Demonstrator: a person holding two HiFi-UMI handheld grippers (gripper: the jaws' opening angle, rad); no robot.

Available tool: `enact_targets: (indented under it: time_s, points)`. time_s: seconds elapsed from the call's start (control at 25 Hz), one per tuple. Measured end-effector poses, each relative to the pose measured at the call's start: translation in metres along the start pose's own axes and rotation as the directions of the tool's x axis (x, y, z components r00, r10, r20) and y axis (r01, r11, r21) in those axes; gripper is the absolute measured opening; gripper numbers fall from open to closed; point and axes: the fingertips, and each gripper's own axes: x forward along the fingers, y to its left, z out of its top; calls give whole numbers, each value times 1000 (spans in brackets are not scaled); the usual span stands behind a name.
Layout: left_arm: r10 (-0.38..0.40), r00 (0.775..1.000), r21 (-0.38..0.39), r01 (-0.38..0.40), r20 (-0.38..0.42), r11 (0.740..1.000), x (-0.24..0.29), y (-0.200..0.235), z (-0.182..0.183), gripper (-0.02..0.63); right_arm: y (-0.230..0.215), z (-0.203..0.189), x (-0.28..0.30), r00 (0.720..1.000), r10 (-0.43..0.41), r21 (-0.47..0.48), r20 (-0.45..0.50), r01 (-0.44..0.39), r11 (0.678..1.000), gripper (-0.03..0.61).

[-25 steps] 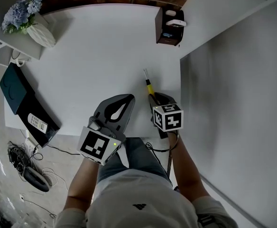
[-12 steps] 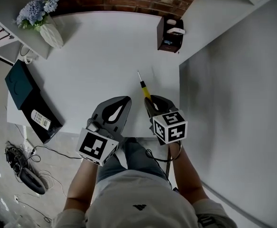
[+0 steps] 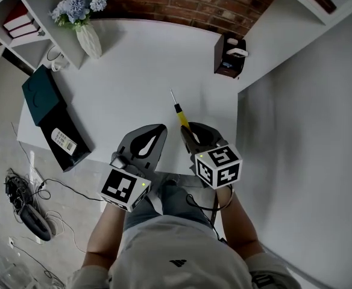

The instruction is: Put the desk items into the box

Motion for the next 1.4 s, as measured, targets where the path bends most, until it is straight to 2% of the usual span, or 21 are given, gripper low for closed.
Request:
enact_targets:
  time_s: [0.24, 0.36, 0.68, 0.92, 1.16, 1.4]
  points:
    - [100, 995, 11, -100, 26, 995, -45, 28, 8, 12, 51, 20, 19, 996, 89, -61, 10, -88, 994, 83]
    - [167, 985, 8, -168, 43, 986, -69, 42, 10, 12, 76, 28, 32, 989, 150, -102, 12, -148, 984, 83]
    - [352, 932, -3, -353, 87, 936, -147, 80, 13, 12, 163, 43, 63, 950, 313, -212, -20, -310, 927, 83]
    - [462, 881, -18, -463, 104, 886, -204, 102, 12, 12, 227, 46, 82, 911, 409, -267, -61, -409, 873, 83]
    - [537, 836, -41, -536, 114, 843, -252, 118, 11, 12, 279, 46, 95, 878, 469, -299, -93, -474, 828, 83]
    - [566, 817, -48, -564, 115, 824, -282, 131, 7, 12, 311, 43, 106, 865, 490, -309, -110, -498, 810, 83]
